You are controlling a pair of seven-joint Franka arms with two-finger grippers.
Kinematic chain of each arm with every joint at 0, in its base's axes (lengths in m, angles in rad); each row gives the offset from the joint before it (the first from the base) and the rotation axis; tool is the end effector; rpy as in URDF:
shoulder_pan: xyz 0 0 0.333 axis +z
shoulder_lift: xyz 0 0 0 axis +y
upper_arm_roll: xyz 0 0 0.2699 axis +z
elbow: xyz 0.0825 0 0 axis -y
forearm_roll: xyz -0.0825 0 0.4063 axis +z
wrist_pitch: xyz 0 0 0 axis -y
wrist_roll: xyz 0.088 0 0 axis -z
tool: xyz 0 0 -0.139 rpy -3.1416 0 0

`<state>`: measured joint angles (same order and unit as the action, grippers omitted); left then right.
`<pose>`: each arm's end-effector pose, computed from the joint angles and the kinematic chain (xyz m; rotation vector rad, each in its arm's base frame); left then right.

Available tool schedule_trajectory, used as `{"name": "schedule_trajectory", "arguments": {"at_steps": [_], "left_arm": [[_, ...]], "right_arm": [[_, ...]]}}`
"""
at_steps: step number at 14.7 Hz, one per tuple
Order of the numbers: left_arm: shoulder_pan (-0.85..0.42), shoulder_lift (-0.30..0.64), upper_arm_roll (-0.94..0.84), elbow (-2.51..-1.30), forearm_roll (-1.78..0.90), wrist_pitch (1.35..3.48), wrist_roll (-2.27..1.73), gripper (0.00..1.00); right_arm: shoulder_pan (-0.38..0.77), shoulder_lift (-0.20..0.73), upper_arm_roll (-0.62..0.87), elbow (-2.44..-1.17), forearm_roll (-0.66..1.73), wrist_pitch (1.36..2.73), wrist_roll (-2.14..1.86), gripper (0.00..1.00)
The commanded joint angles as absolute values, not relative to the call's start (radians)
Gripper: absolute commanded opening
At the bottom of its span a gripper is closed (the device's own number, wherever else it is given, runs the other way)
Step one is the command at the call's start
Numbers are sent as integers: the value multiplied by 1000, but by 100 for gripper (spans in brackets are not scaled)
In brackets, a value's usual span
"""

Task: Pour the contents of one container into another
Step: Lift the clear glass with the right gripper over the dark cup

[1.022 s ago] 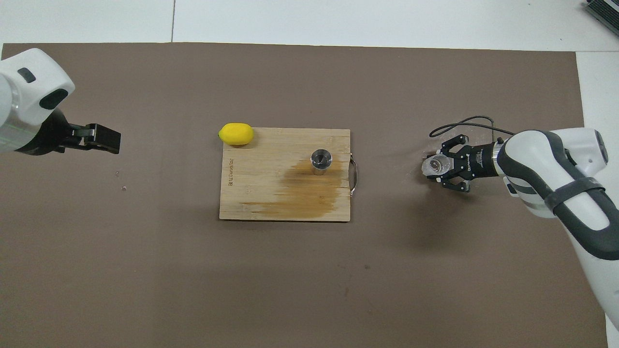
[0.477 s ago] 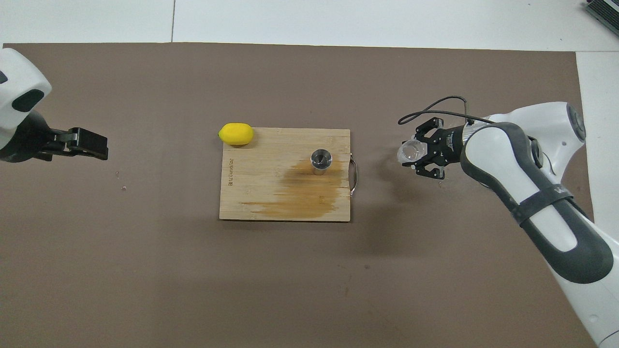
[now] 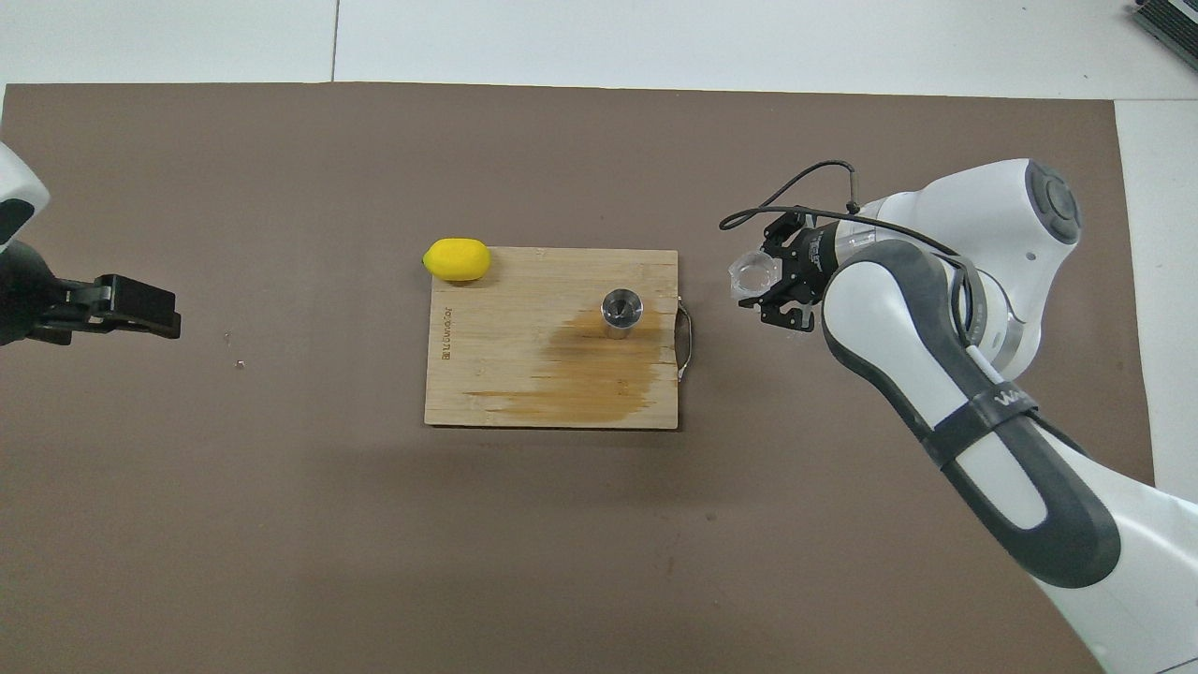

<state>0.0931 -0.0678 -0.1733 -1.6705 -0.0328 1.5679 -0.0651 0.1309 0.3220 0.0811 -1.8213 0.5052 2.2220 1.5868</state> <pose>0.5537 -0.0512 0.5348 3.1225 -0.0219 -0.0582 0.6325 0.1629 0.2879 -1.8610 2.0661 0.4183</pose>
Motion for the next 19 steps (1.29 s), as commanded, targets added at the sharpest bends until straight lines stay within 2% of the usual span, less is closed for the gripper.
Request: {"name": "schedule_trajectory", "arguments": {"at_steps": [1, 5, 9, 12, 15, 19], "left_arm": [[37, -104, -108, -1709, -46, 1562, -60, 100], [-6, -103, -74, -1694, -46, 1562, -58, 100], [6, -103, -77, -1669, -44, 1543, -57, 100], [9, -106, -75, -1677, -44, 1543, -55, 100], [64, -103, -120, -1667, -52, 1551, -55, 100], [55, -106, -124, -1680, -48, 1559, -64, 100]], "right_arm": [[163, 351, 84, -1757, 421, 2237, 1721, 17], [242, 377, 84, -1695, 293, 2238, 1871, 17], [291, 396, 84, -1638, 198, 2235, 1970, 16], [327, 396, 86, -1637, 119, 2226, 1997, 16], [357, 397, 84, -1623, 51, 2221, 2023, 16], [380, 394, 86, -1623, -53, 2194, 2022, 16]]}}
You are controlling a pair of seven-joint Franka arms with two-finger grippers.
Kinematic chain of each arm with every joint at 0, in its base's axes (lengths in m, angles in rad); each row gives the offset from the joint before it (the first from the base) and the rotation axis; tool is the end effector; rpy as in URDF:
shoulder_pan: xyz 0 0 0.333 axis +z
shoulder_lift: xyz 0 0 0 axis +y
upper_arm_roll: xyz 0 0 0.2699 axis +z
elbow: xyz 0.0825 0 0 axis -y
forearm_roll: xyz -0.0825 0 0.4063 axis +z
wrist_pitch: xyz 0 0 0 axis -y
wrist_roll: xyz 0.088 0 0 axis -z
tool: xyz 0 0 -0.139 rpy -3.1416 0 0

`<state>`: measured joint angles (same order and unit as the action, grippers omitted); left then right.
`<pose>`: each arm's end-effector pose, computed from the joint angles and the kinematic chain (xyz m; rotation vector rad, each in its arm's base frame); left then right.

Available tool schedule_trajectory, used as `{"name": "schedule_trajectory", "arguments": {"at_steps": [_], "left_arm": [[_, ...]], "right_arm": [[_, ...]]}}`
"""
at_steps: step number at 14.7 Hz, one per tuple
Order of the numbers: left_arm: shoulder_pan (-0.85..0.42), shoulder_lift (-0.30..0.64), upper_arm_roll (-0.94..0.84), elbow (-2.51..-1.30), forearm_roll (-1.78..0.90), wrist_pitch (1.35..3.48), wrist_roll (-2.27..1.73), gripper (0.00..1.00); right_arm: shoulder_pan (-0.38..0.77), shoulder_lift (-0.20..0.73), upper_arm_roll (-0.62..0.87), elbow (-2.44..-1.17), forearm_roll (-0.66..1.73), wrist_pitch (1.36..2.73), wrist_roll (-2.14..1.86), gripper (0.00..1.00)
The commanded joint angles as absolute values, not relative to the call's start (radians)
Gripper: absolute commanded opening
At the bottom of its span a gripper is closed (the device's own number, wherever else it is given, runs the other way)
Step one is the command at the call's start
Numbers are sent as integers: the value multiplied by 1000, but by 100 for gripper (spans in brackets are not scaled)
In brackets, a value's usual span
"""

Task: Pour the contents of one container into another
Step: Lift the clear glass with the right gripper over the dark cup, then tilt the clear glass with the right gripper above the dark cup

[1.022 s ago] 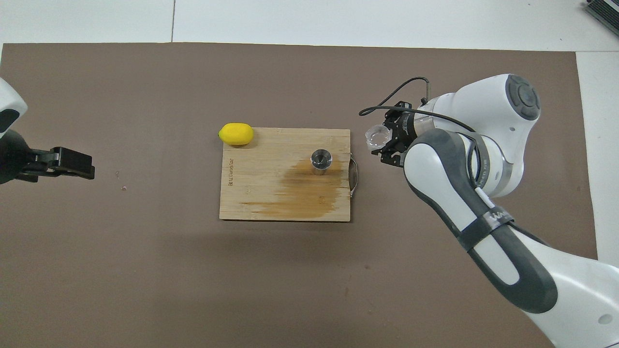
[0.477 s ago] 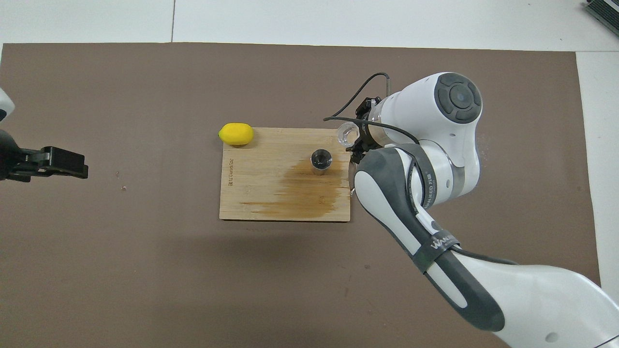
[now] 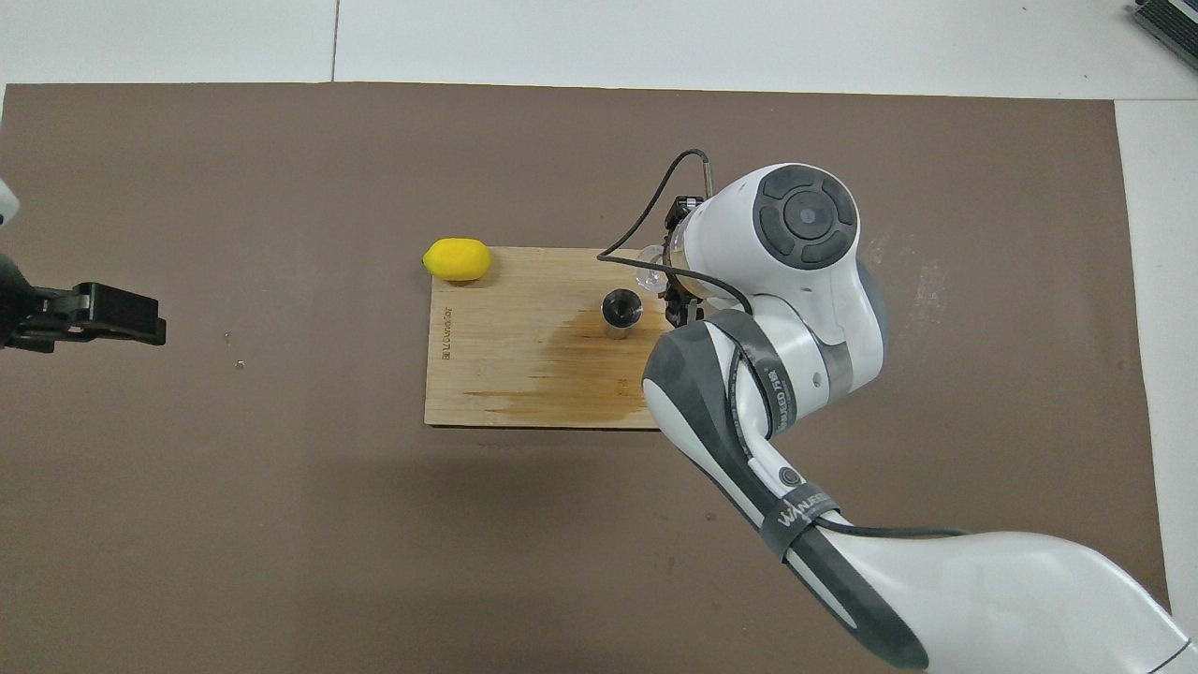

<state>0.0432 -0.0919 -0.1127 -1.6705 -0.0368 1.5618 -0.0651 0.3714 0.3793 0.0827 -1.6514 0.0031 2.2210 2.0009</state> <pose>0.5483 -0.0453 0.5479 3.1162 -0.0060 -0.0298 0.6217 0.2993 0.3277 -2.1000 2.0717 -0.0500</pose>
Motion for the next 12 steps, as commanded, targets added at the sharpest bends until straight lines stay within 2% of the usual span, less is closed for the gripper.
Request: {"name": "schedule_trajectory", "arguments": {"at_steps": [1, 12], "left_arm": [[55, -106, -124, -1680, -48, 1555, -67, 100], [69, -106, -121, -1680, -48, 1554, -67, 100]], "right_arm": [[380, 393, 86, -1623, -90, 2183, 2020, 16], [436, 390, 87, -1628, -238, 2138, 2014, 16]]}}
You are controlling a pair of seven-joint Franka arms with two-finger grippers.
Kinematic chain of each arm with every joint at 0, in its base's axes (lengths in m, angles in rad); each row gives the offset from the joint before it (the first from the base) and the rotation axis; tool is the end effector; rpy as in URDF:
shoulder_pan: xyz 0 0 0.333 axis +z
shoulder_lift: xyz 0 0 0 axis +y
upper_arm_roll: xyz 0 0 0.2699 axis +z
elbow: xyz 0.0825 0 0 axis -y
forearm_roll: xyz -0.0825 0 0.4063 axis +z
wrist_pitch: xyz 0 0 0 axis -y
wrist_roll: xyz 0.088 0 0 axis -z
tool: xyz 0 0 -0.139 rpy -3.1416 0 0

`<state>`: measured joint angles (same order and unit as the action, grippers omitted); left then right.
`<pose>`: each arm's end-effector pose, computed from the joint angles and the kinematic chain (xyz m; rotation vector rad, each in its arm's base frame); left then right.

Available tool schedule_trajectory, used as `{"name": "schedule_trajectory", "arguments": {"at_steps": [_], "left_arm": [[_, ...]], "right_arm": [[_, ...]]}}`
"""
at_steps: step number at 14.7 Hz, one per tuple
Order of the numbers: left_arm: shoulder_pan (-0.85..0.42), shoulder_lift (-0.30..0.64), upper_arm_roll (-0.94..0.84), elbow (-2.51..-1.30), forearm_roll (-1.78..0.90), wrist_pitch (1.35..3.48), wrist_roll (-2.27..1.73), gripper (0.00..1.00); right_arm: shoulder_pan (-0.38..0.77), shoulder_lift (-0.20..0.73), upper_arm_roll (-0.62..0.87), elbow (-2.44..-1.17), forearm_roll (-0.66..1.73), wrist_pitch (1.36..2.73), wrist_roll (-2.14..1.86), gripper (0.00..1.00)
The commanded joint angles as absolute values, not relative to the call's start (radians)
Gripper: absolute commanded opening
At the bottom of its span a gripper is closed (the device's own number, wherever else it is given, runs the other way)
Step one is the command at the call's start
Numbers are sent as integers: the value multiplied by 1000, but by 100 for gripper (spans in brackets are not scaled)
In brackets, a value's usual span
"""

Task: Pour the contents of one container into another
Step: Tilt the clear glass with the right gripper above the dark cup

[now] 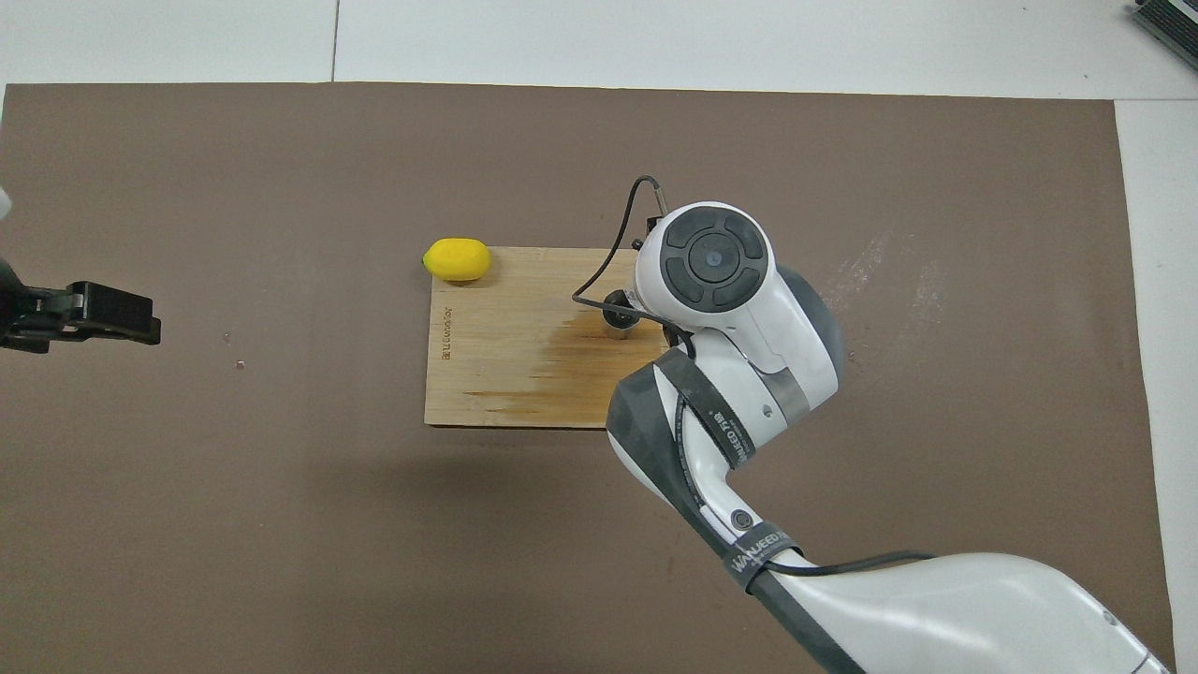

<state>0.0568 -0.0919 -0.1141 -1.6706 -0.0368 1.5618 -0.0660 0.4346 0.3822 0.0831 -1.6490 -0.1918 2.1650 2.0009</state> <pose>0.5488 -0.0386 0.5479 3.1162 0.0144 -0.0297 0.6025 0.3244 0.3215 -2.3328 1.9540 -0.2601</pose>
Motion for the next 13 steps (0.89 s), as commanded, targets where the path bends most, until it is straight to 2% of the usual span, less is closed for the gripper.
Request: {"name": "schedule_trajectory", "arguments": {"at_steps": [1, 13], "left_arm": [[69, -106, -121, -1680, -48, 1554, -67, 100], [69, -106, -121, -1680, -48, 1554, -67, 100]], "right_arm": [[439, 390, 87, -1628, -248, 2138, 2014, 16], [486, 379, 87, -1632, -396, 2118, 1999, 17]]}}
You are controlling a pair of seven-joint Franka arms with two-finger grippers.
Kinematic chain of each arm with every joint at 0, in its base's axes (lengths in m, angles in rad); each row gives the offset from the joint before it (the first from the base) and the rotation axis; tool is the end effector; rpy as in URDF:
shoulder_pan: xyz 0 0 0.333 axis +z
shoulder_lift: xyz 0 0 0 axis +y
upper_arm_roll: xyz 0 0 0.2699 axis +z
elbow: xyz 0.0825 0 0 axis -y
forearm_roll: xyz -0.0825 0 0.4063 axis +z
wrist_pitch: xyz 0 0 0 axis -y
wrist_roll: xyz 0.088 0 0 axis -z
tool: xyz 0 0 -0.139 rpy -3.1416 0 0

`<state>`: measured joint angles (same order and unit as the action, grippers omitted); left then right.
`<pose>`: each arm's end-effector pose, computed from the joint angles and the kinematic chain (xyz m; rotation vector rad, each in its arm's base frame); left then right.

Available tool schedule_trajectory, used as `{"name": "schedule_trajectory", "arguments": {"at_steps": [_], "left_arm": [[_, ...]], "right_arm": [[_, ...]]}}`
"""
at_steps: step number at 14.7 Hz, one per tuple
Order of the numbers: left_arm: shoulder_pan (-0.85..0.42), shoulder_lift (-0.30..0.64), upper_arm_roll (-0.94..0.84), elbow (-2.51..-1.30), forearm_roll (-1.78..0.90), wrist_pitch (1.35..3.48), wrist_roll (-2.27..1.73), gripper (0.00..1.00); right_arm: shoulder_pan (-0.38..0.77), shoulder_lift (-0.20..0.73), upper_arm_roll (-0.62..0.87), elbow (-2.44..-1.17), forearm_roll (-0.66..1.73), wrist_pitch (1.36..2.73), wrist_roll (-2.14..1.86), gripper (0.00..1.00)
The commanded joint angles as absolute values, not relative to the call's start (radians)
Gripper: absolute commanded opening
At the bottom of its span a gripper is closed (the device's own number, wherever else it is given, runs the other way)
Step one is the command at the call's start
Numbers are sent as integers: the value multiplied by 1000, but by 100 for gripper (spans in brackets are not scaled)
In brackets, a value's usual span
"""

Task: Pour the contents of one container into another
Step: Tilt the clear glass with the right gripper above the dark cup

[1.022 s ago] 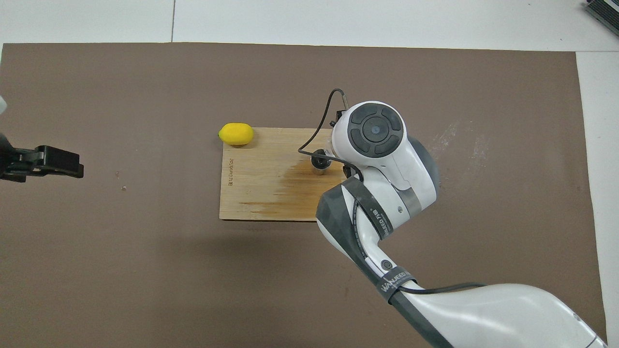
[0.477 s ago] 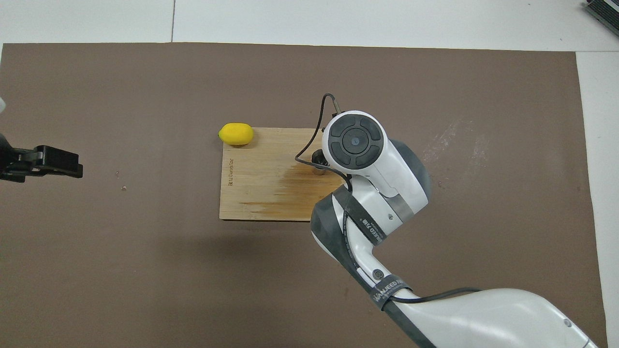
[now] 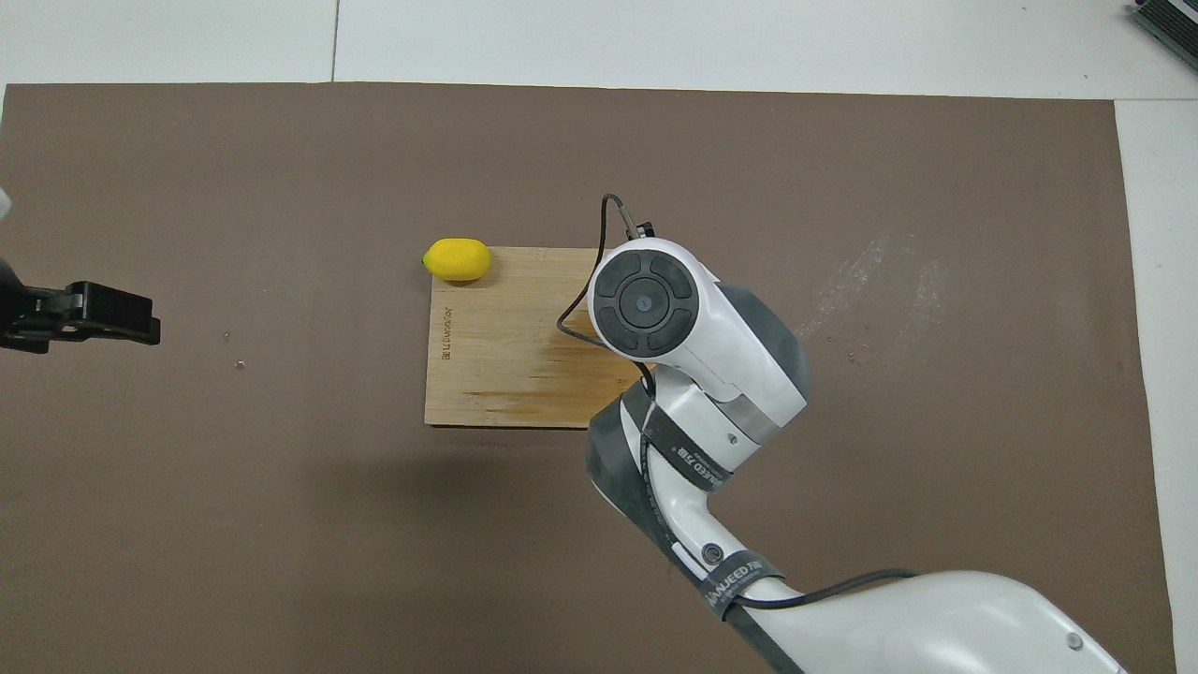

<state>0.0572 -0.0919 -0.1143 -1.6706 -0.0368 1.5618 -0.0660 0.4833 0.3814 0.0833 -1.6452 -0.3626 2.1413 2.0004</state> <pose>0.5488 -0.0385 0.5479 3.1162 0.0147 -0.0297 0.5918 0.3428 0.3241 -2.4822 1.8143 -0.4750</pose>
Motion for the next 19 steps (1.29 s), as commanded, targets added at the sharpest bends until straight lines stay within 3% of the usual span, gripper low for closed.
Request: {"name": "schedule_trajectory", "arguments": {"at_steps": [1, 19], "left_arm": [[69, -106, -121, -1680, -48, 1554, -67, 100], [69, -106, -121, -1680, -48, 1554, -67, 100]], "right_arm": [[488, 376, 87, -1635, -414, 2115, 1997, 16], [525, 364, 89, -1641, -557, 2101, 1982, 16]]}}
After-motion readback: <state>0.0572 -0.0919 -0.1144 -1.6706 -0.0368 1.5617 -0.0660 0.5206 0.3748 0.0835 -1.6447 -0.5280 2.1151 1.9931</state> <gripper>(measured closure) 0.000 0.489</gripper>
